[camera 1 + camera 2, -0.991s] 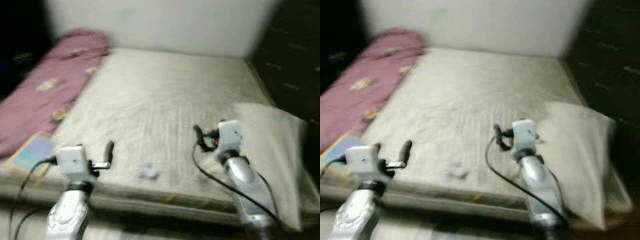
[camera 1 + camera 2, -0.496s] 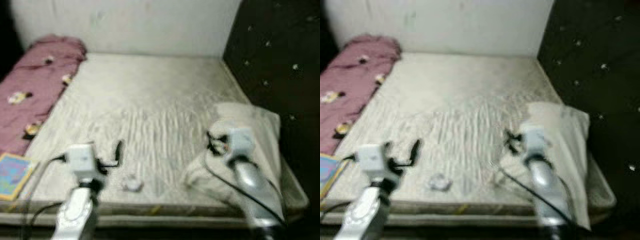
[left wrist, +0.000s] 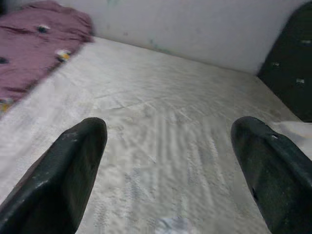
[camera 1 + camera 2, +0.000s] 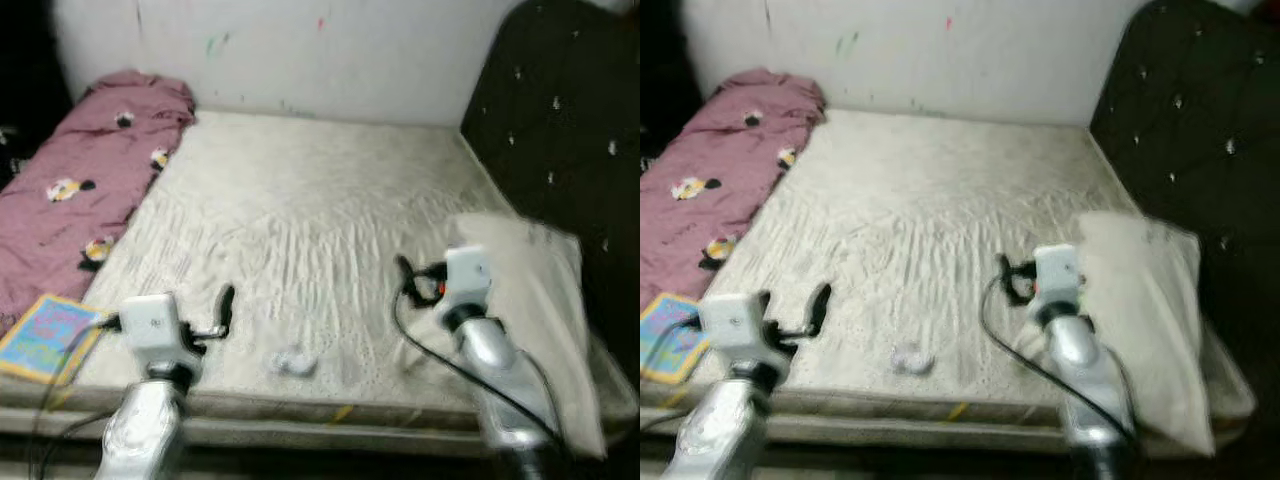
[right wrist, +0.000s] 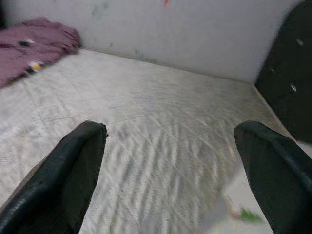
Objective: Clean up the room
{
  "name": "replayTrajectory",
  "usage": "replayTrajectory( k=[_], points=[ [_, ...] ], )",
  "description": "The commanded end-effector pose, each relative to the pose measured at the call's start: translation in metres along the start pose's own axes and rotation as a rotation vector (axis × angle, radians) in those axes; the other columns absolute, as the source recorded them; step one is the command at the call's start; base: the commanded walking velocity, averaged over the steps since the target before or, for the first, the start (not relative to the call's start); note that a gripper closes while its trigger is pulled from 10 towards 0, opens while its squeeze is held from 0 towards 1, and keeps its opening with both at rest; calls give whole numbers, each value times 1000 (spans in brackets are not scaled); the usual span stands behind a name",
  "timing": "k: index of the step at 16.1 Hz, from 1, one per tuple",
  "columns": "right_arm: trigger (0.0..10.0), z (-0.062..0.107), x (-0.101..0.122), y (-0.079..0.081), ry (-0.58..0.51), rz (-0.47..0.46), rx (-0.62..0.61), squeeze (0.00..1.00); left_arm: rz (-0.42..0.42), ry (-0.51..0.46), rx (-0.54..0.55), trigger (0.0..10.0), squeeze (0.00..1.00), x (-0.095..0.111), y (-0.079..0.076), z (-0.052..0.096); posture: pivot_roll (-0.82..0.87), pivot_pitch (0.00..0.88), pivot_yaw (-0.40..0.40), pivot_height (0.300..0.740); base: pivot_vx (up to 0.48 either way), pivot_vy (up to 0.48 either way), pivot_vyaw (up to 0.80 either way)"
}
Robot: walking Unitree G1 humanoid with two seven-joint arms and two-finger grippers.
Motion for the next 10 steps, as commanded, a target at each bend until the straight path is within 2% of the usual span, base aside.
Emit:
replayTrajectory(
  k=[1, 3, 4, 5, 10],
  points=[
    [10000, -3, 7, 4, -26, -1, 6, 0, -21, -3, 7, 10000, 0, 2, 4, 0, 17, 0, -72, 740, 0, 480, 0],
    [10000, -4, 7, 4, -22, -8, 5, 0, -27, -8, 10, 10000, 0, 2, 5, 0, 16, 0, -72, 740, 0, 480, 0],
    [10000, -5, 7, 4, -21, -9, 4, 0, -40, -17, 18, 10000, 0, 4, 5, 0, 16, 0, -71, 740, 0, 435, -531],
    [10000, -5, 7, 4, -23, -10, 4, 0, -58, -19, 37, 10000, 0, 4, 7, -1, 16, 0, -70, 740, 0, 0, -519],
    [10000, -6, 9, 3, -27, -10, 2, 0, -79, -18, 49, 10000, 0, 5, 8, -2, 13, 0, -71, 740, 0, 0, 0]
  ],
)
Point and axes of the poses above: a point about 5 cm out from each wrist's last joint towards the gripper, its own z axis pointing back from the gripper into the wrist, its own x axis along the axis of the wrist's last joint, y = z × x, the point moved 1 cm from there along -z, pointing out of the wrist towards the gripper, and after that the axes turned 9 degrees about -z, right-handed, at the moved point
